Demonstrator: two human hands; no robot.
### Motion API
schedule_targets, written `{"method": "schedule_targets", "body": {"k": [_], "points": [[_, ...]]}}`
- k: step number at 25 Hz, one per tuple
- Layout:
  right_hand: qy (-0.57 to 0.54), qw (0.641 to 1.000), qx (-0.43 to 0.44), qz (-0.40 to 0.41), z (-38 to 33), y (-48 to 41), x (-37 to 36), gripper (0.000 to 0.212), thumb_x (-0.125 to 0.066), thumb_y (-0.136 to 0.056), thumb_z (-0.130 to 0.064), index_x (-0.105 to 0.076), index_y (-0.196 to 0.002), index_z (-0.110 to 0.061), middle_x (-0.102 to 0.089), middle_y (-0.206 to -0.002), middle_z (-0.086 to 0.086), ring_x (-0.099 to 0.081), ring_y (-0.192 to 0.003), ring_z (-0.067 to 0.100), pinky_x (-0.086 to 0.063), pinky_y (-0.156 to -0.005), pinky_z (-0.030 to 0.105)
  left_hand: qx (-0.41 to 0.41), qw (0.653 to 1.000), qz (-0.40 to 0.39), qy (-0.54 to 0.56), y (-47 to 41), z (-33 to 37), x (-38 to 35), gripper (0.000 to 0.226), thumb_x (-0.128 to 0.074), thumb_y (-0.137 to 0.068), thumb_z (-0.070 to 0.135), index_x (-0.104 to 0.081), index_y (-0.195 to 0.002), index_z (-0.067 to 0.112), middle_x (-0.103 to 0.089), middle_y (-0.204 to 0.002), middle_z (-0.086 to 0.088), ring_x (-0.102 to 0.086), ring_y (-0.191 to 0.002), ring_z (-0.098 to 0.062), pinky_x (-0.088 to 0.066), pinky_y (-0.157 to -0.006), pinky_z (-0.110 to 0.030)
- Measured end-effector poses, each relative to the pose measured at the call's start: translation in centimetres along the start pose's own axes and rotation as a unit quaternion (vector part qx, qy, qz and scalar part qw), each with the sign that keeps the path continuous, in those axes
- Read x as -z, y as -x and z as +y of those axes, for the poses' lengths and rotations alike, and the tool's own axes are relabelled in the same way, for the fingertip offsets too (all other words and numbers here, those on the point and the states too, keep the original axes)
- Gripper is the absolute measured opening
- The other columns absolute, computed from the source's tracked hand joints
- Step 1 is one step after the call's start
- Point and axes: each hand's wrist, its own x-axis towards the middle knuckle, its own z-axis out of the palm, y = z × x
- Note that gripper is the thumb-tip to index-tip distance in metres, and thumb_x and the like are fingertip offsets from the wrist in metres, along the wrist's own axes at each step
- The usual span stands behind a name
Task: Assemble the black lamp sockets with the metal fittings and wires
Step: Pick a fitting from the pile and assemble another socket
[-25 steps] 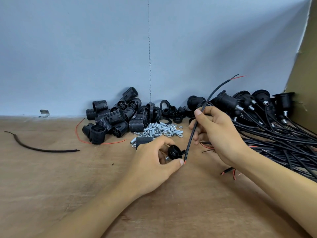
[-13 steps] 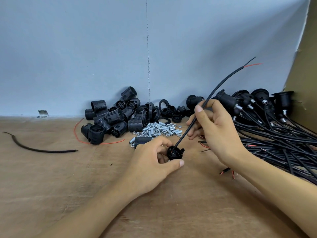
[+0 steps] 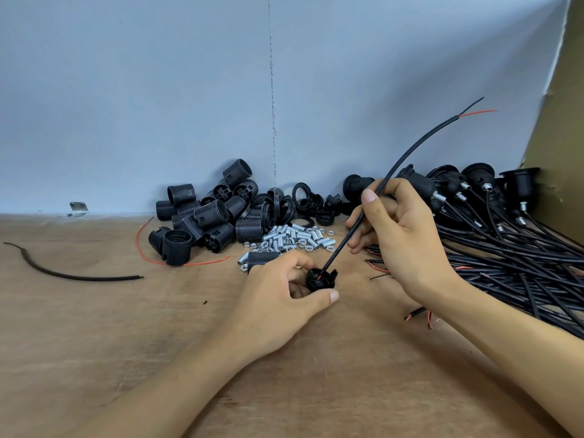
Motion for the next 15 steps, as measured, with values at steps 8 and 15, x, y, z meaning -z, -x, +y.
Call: {"method": "schedule_targets", "body": {"k": [8,15], "points": [[0.020,1.000,0.003,-0.011,-0.3,0.3,-0.3,0.010,-0.049,-0.105,-0.023,-0.051,-0.103,-0.013,-0.068,-0.076,0.007,-0.064,-0.055,0.025,-0.056,-0.054,0.034,0.006,1.000,-0.004,0.007,0.0,-0.1,0.1,0.030,-0.085,-0.077,0.039,-0.065,-0.098,0.030,-0.073,-0.076,0.017,-0.053,-0.059,0.001,-0.046,-0.062,-0.014],[0.067,0.996,0.011,-0.065,-1.3,0.4,-0.7,0.011,-0.055,-0.102,-0.026,-0.057,-0.100,-0.016,-0.071,-0.075,0.008,-0.063,-0.061,0.017,-0.052,-0.062,0.025,-0.006,0.992,-0.067,0.111,-0.1,0.0,0.2,0.021,-0.075,-0.085,0.048,-0.072,-0.100,0.033,-0.076,-0.083,0.012,-0.057,-0.060,0.000,-0.045,-0.062,-0.012]]}}
